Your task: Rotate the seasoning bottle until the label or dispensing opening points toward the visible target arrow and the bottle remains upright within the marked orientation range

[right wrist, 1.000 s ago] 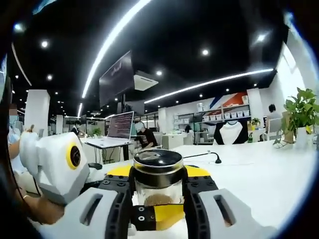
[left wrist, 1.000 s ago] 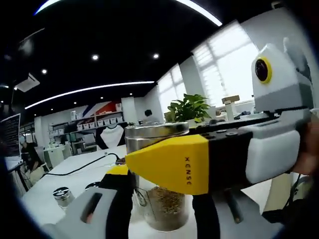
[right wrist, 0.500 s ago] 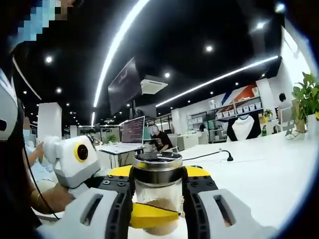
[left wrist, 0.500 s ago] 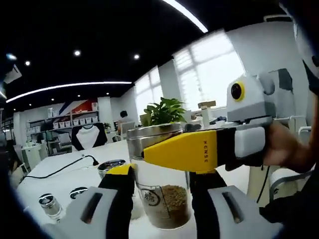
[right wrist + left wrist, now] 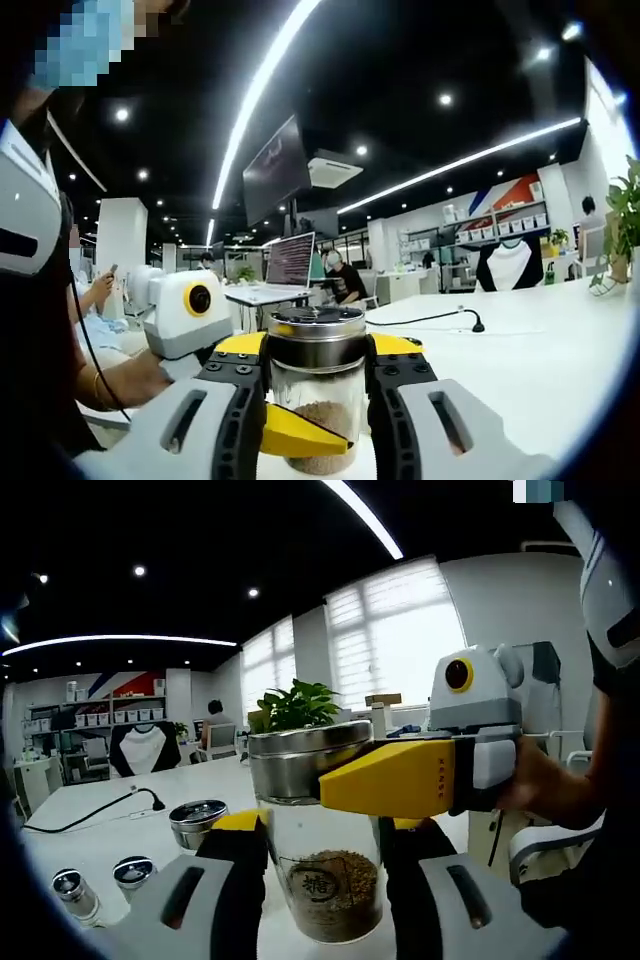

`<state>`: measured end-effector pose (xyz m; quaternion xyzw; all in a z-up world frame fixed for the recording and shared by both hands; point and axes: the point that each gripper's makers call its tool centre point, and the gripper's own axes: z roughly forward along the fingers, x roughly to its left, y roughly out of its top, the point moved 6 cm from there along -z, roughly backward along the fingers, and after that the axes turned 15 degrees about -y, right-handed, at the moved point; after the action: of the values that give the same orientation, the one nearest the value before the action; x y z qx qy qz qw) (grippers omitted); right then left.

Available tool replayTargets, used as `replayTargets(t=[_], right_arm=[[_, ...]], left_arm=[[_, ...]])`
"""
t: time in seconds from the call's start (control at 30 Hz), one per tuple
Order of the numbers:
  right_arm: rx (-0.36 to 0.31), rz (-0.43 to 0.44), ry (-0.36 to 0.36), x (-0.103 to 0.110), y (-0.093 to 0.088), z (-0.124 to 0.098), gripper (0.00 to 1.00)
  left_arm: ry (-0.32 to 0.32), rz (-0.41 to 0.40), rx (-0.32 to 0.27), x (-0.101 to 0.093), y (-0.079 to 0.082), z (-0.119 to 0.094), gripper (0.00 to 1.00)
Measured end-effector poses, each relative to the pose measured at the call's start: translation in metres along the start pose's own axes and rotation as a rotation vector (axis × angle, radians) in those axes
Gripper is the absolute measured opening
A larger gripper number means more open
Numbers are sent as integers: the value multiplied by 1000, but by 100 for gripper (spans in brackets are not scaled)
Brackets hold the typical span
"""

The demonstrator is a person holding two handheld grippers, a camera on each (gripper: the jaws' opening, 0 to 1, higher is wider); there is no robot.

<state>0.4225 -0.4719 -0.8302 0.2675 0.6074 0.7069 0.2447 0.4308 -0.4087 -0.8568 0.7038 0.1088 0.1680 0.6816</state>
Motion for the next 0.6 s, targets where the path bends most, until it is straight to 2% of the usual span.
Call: replayTargets(t=[0.17,0.3,0.6], right_arm=[[-6,9,11,-1,1,-1,35],[8,5,-1,-1,-1,-1,36],[26,33,-24,-1,-5,-2,36]], left_arm=[[3,-19,-21,1,1,1,46],[34,-79,-58,1,-2,4,46],[83,-72,-51,1,-5,5,45]])
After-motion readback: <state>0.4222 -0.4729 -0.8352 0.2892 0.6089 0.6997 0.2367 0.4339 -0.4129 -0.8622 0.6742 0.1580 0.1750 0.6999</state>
